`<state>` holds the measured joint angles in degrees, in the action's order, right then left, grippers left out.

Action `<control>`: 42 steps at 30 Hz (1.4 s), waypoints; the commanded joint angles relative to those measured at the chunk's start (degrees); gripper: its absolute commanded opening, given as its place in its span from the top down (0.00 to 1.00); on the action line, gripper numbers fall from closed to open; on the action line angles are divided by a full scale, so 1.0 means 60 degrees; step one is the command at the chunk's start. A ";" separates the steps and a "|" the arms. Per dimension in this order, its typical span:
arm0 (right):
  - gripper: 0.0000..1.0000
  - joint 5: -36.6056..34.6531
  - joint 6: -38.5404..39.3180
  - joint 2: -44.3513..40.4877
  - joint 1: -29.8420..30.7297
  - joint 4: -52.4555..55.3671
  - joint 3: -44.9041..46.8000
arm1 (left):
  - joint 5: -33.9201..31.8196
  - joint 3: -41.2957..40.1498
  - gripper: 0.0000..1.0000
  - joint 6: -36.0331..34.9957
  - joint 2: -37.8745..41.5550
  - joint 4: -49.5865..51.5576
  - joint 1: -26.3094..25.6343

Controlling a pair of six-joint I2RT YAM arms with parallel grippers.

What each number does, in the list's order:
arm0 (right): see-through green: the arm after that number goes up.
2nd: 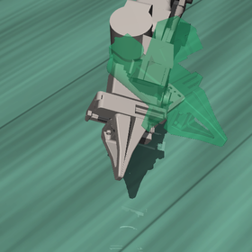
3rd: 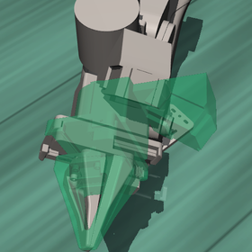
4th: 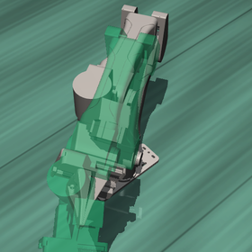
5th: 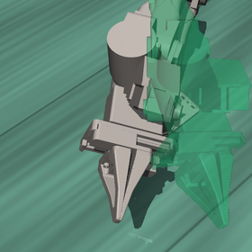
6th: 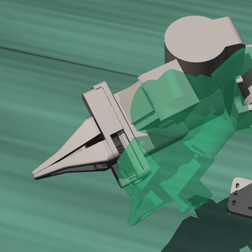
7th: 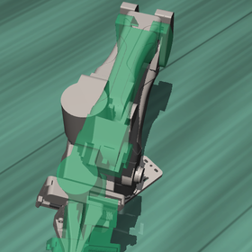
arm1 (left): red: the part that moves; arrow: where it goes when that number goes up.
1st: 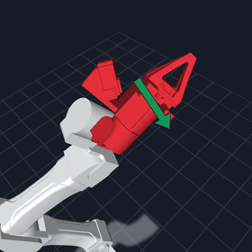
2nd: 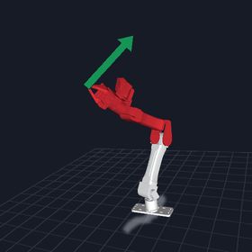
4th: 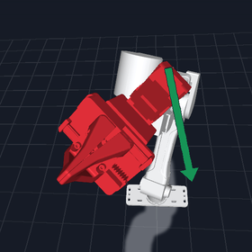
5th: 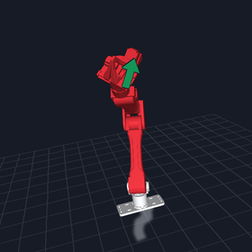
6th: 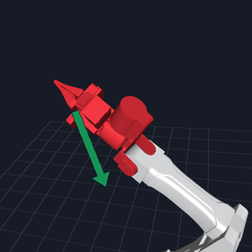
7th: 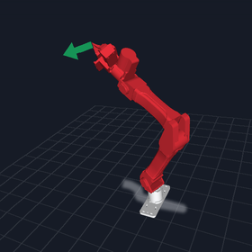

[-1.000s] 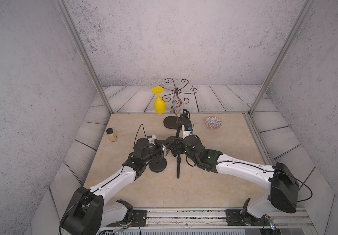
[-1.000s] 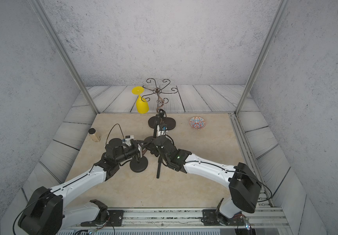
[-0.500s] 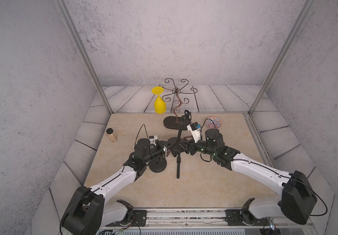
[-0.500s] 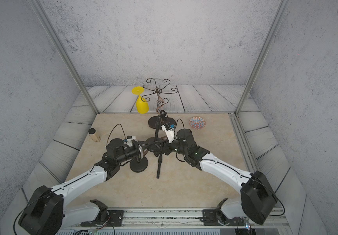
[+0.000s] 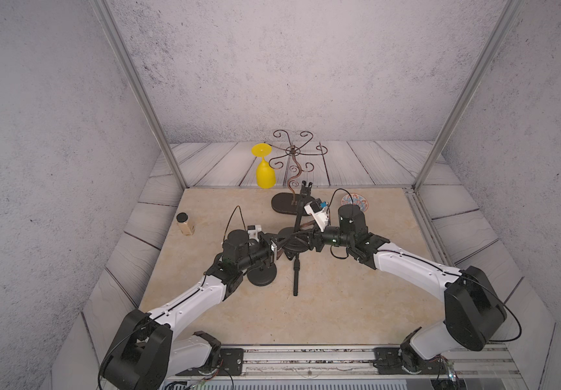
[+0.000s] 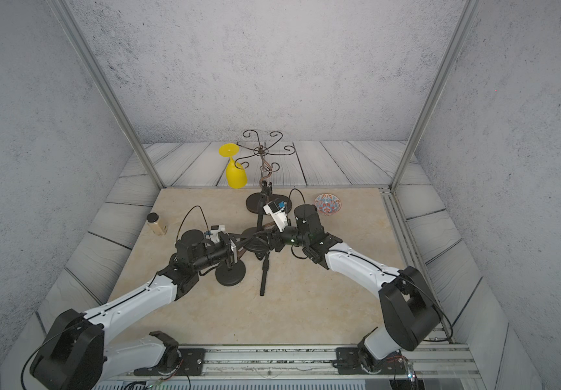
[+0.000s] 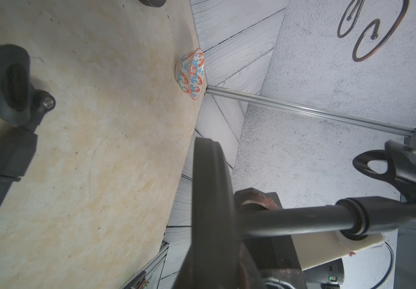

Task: Assemble a microphone stand
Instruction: Screw the microphone stand pole into the microphone stand base.

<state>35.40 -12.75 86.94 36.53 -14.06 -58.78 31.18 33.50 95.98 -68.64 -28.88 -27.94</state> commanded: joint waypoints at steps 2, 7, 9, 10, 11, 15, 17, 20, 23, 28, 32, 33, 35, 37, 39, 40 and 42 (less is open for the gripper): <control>0.57 0.0300 0.0090 0.0301 -0.0072 -0.0321 -0.0331 | 0.0177 0.0335 1.00 -0.0078 0.0321 -0.0797 -0.0030; 0.88 -0.0005 -0.0505 0.0608 -0.0071 -0.0839 -0.0383 | 0.0179 0.0337 1.00 -0.0098 0.0278 -0.0828 -0.0030; 0.96 -0.0495 -0.1013 0.0659 -0.0021 -0.0985 -0.0320 | 0.0173 0.0350 1.00 -0.0102 0.0249 -0.0855 -0.0036; 1.00 -0.1072 -0.1303 0.0632 0.0075 -0.0991 -0.0250 | 0.0157 0.0365 1.00 -0.0114 0.0249 -0.0855 -0.0030; 1.00 -0.1726 -0.1607 0.0563 0.0219 -0.0902 -0.0195 | 0.0162 0.0372 1.00 -0.0118 0.0238 -0.0852 -0.0030; 1.00 -0.5810 -0.2900 0.0286 0.1531 0.0410 -0.0385 | 0.0141 0.0416 1.00 -0.0207 0.0177 -0.0805 -0.0030; 1.00 -0.8468 -0.3732 0.0415 0.2457 0.1831 -0.1049 | 0.0141 0.0417 1.00 -0.0235 0.0111 -0.0837 -0.0030; 1.00 -1.0719 -0.5071 0.0967 0.3462 0.3255 -0.2284 | 0.0163 0.0409 1.00 -0.0227 0.0008 -0.0903 -0.0030; 1.00 -1.1140 -0.5561 0.1214 0.3852 0.3567 -0.2901 | 0.0175 0.0409 1.00 -0.0233 -0.0044 -0.0931 -0.0030; 0.54 -1.0285 -0.4326 0.0381 0.3784 0.2958 -0.2300 | 0.0179 0.0409 1.00 -0.0225 -0.0059 -0.0957 -0.0030; 0.36 -0.7058 -0.2538 -0.0679 0.3049 0.1910 -0.0948 | 0.0208 0.0409 1.00 -0.0187 -0.0059 -0.1036 -0.0030; 0.36 -0.6331 -0.2199 -0.0928 0.2782 0.1587 -0.0566 | 0.0222 0.0405 1.00 -0.0189 -0.0037 -0.1031 -0.0032; 0.35 -0.4785 -0.1711 -0.1224 0.2157 0.0915 0.0069 | 0.0209 0.0378 1.00 -0.0166 0.0012 -0.1016 -0.0030; 0.35 -0.2861 -0.1306 -0.1255 0.1387 0.0180 0.0545 | 0.0192 0.0365 1.00 -0.0172 0.0058 -0.0951 -0.0037; 0.36 -0.1582 -0.1052 -0.1092 0.0812 -0.0079 0.0646 | 0.0215 0.0365 1.00 -0.0124 0.0073 -0.0970 -0.0031; 0.37 -0.1093 -0.0871 -0.0955 0.0569 -0.0053 0.0601 | 0.0237 0.0365 1.00 -0.0090 0.0070 -0.1027 -0.0034; 0.39 -0.0633 -0.0516 -0.0791 0.0316 -0.0091 0.0553 | 0.0264 0.0367 1.00 -0.0061 0.0077 -0.1039 -0.0030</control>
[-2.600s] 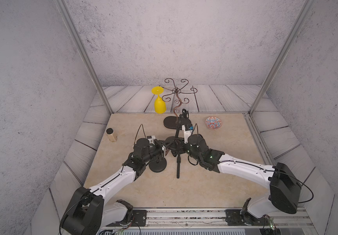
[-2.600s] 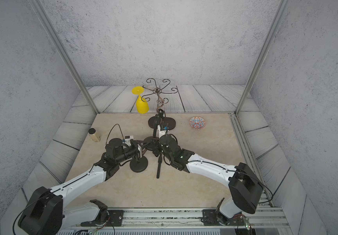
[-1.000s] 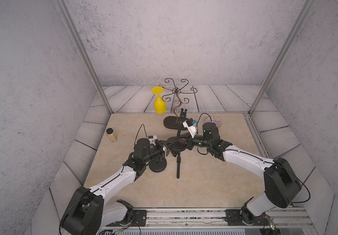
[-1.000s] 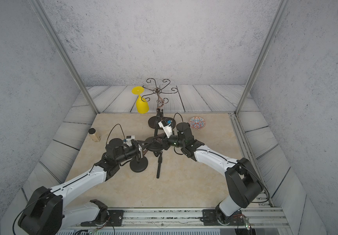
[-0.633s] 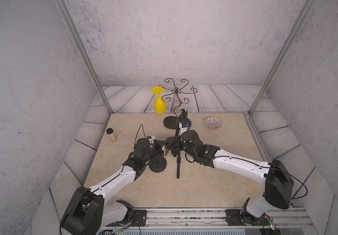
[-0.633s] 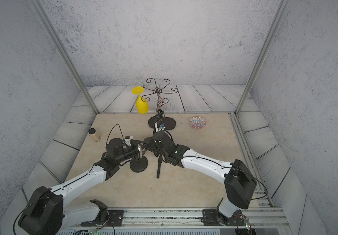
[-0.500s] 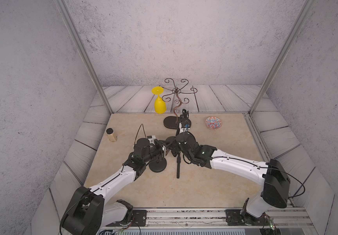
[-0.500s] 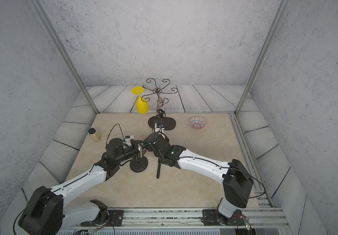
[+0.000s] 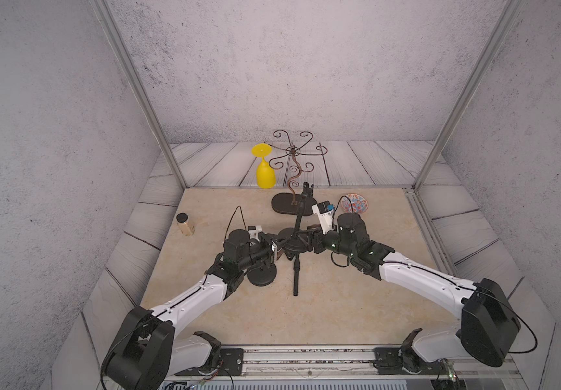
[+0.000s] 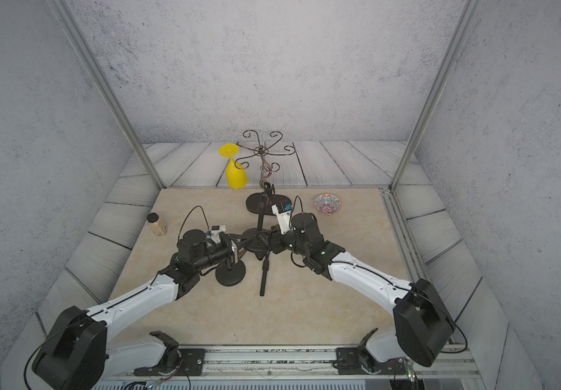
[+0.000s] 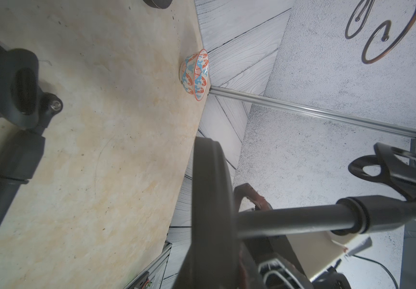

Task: Assemble a microphone stand
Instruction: Screw the microphone stand pole into the microphone stand base.

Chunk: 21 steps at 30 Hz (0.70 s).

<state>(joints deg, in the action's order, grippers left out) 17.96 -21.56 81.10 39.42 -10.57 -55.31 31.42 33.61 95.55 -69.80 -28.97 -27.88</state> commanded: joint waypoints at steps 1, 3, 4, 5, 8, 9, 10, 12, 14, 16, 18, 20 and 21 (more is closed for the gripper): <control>0.40 0.2420 0.1176 0.0251 -0.0231 -0.0876 0.0031 | 0.0218 0.0346 1.00 0.0020 0.0294 -0.1009 -0.0041; 0.43 0.2574 0.1481 0.0427 -0.0340 -0.1146 0.0050 | 0.0224 0.0367 1.00 0.0013 0.0325 -0.0959 -0.0041; 0.45 0.2685 0.1589 0.0556 -0.0398 -0.1229 0.0012 | 0.0227 0.0376 1.00 0.0015 0.0338 -0.0948 -0.0041; 0.47 0.2776 0.1617 0.0661 -0.0458 -0.1280 -0.0040 | 0.0248 0.0391 1.00 0.0010 0.0336 -0.0943 -0.0041; 0.56 0.2951 0.1586 0.0980 -0.0592 -0.1608 -0.0169 | 0.0274 0.0431 1.00 -0.0016 0.0354 -0.0877 -0.0050; 0.61 0.2886 0.1547 0.1076 -0.0615 -0.1653 -0.0232 | 0.0274 0.0431 1.00 -0.0022 0.0347 -0.0861 -0.0043; 0.69 0.2758 0.1505 0.1167 -0.0632 -0.1648 -0.0298 | 0.0270 0.0427 1.00 -0.0029 0.0340 -0.0864 -0.0048; 0.80 0.2452 0.1345 0.1270 -0.0630 -0.1751 -0.0333 | 0.0278 0.0451 1.00 -0.0036 0.0339 -0.0859 -0.0042; 0.89 0.2224 0.1003 0.1313 -0.0634 -0.1998 -0.0269 | 0.0285 0.0443 1.00 -0.0064 0.0332 -0.0868 -0.0041; 0.97 0.1990 0.0388 0.1331 -0.0597 -0.2396 -0.0115 | 0.0272 0.0449 1.00 -0.0068 0.0338 -0.0857 -0.0042; 1.00 0.1700 -0.0247 0.1309 -0.0454 -0.2951 0.0173 | 0.0270 0.0456 1.00 -0.0086 0.0310 -0.0879 -0.0041; 1.00 0.1065 -0.0647 0.1219 -0.0149 -0.3148 0.0392 | 0.0284 0.0464 1.00 -0.0082 0.0274 -0.0895 -0.0041; 1.00 0.0486 -0.0831 0.1130 0.0120 -0.3026 0.0441 | 0.0281 0.0464 1.00 -0.0082 0.0265 -0.0902 -0.0041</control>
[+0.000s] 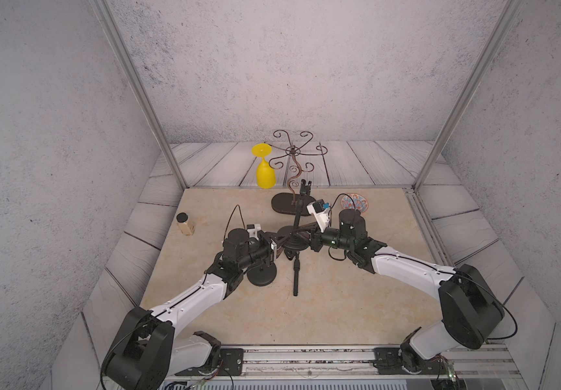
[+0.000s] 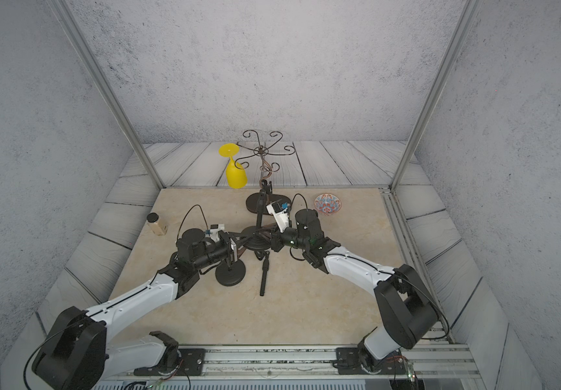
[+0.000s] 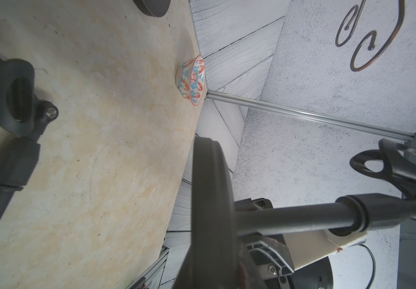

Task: Assemble a microphone stand
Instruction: Screw the microphone stand pole into the microphone stand base.

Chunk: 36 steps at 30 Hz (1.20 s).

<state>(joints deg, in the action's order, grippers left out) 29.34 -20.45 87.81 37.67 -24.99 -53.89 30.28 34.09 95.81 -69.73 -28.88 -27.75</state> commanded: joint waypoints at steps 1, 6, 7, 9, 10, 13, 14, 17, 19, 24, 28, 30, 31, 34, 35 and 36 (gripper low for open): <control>1.00 -0.2075 -0.1182 -0.0084 0.0669 -0.0383 0.0196 | 0.0465 0.0383 1.00 -0.0143 0.0255 -0.0912 -0.0063; 1.00 -0.7642 -0.3212 -0.0081 0.2691 0.2991 -0.1219 | 0.0464 0.0408 1.00 -0.0225 0.0199 -0.0872 -0.0063; 1.00 -0.8276 -0.3736 0.0095 0.2967 0.3664 -0.1679 | 0.0472 0.0413 1.00 -0.0223 0.0160 -0.0892 -0.0063; 1.00 -0.9002 -0.4286 0.0500 0.3419 0.4478 -0.2532 | 0.0505 0.0410 1.00 -0.0210 0.0131 -0.0935 -0.0063; 1.00 -0.9185 -0.4340 0.0591 0.3566 0.4531 -0.2737 | 0.0526 0.0405 1.00 -0.0208 0.0124 -0.0942 -0.0064; 0.99 -0.8633 -0.3614 0.0556 0.3697 0.3976 -0.2837 | 0.0510 0.0383 1.00 -0.0220 0.0137 -0.0939 -0.0063; 0.88 -0.8269 -0.3003 0.0419 0.3690 0.3748 -0.2745 | 0.0525 0.0369 1.00 -0.0221 0.0145 -0.0927 -0.0063; 0.49 -0.7213 -0.1387 -0.0349 0.3618 0.3485 -0.2093 | 0.0532 0.0340 1.00 -0.0180 0.0166 -0.0973 -0.0056; 0.39 -0.6489 -0.0474 -0.1002 0.3477 0.3343 -0.1431 | 0.0529 0.0311 1.00 -0.0169 0.0209 -0.0996 -0.0051; 0.35 -0.3820 0.0494 -0.2390 0.2114 0.2551 0.0242 | 0.0526 0.0281 1.00 -0.0193 0.0270 -0.0931 -0.0048; 0.35 -0.1053 0.0669 -0.2504 0.0652 0.0924 0.1132 | 0.0552 0.0223 1.00 -0.0172 0.0298 -0.0943 -0.0056; 0.36 -0.0068 0.0928 -0.2192 0.0171 0.0619 0.1103 | 0.0571 0.0224 1.00 -0.0152 0.0328 -0.0940 -0.0050; 0.37 0.0279 0.1079 -0.1997 0.0030 0.0638 0.0991 | 0.0569 0.0233 1.00 -0.0162 0.0339 -0.0935 -0.0059; 0.40 0.0977 0.1404 -0.1353 -0.0290 0.0765 0.0522 | 0.0555 0.0237 1.00 -0.0161 0.0394 -0.0890 -0.0049; 0.41 0.1133 0.1445 -0.1160 -0.0373 0.0704 0.0387 | 0.0565 0.0233 1.00 -0.0155 0.0401 -0.0869 -0.0054; 0.41 0.1198 0.1473 -0.0991 -0.0438 0.0655 0.0268 | 0.0563 0.0230 1.00 -0.0155 0.0401 -0.0857 -0.0056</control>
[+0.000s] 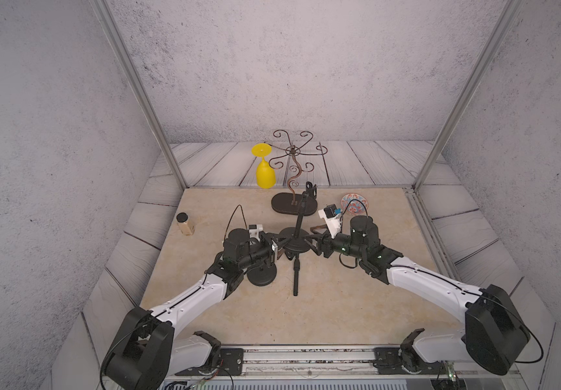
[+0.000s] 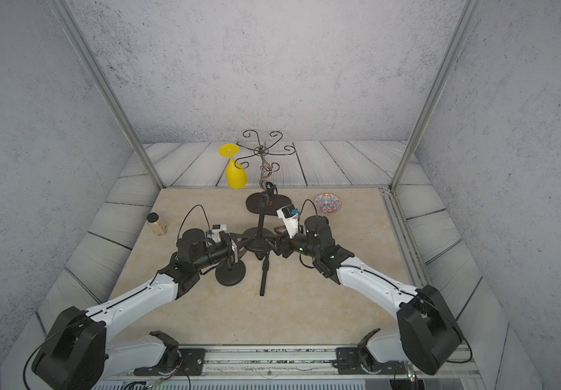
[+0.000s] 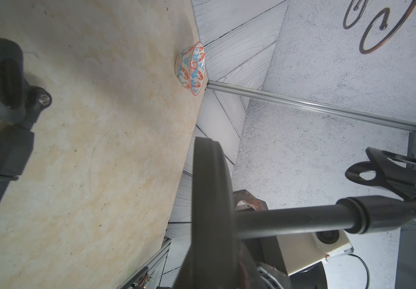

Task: Assemble a microphone stand
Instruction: Screw the microphone stand pole into the microphone stand base.

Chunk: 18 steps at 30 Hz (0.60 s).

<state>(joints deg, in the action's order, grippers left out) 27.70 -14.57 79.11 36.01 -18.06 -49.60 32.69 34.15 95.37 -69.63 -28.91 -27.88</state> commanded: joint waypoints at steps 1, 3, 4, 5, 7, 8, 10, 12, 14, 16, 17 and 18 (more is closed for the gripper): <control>0.42 0.1534 0.0518 0.0577 -0.0197 -0.0532 -0.0534 | 0.0163 0.0213 1.00 -0.0062 0.0383 -0.0856 -0.0038; 0.44 0.1685 0.0566 0.0949 -0.0300 -0.0549 -0.0812 | 0.0168 0.0204 1.00 -0.0067 0.0383 -0.0852 -0.0039; 0.46 0.1743 0.0567 0.1100 -0.0323 -0.0552 -0.0928 | 0.0173 0.0211 1.00 -0.0048 0.0384 -0.0861 -0.0032; 0.49 0.1796 0.0567 0.1250 -0.0354 -0.0563 -0.1048 | 0.0168 0.0219 1.00 -0.0052 0.0369 -0.0855 -0.0026; 0.55 0.1965 0.0509 0.1520 -0.0366 -0.0621 -0.1229 | 0.0172 0.0226 1.00 -0.0060 0.0357 -0.0859 -0.0028; 0.60 0.2052 0.0458 0.1626 -0.0375 -0.0690 -0.1302 | 0.0185 0.0252 1.00 -0.0055 0.0341 -0.0854 -0.0026; 0.72 0.2177 0.0283 0.1804 -0.0374 -0.0876 -0.1342 | 0.0188 0.0265 1.00 -0.0050 0.0314 -0.0878 -0.0030; 0.82 0.2156 0.0069 0.1869 -0.0372 -0.1069 -0.1314 | 0.0192 0.0284 1.00 -0.0053 0.0282 -0.0894 -0.0034; 0.89 0.1952 -0.0210 0.1824 -0.0359 -0.1249 -0.1196 | 0.0205 0.0310 1.00 -0.0054 0.0252 -0.0913 -0.0026; 0.96 0.1541 -0.0632 0.1691 -0.0301 -0.1540 -0.0962 | 0.0214 0.0328 1.00 -0.0072 0.0237 -0.0915 -0.0027; 1.00 0.1060 -0.0977 0.1561 -0.0214 -0.1576 -0.0845 | 0.0211 0.0329 1.00 -0.0078 0.0237 -0.0915 -0.0034; 1.00 0.0472 -0.1202 0.1415 -0.0088 -0.1476 -0.0741 | 0.0200 0.0343 1.00 -0.0082 0.0236 -0.0907 -0.0039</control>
<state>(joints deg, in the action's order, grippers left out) 37.43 -16.53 88.62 34.61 -24.80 -55.44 31.94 34.15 95.68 -69.47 -28.97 -27.83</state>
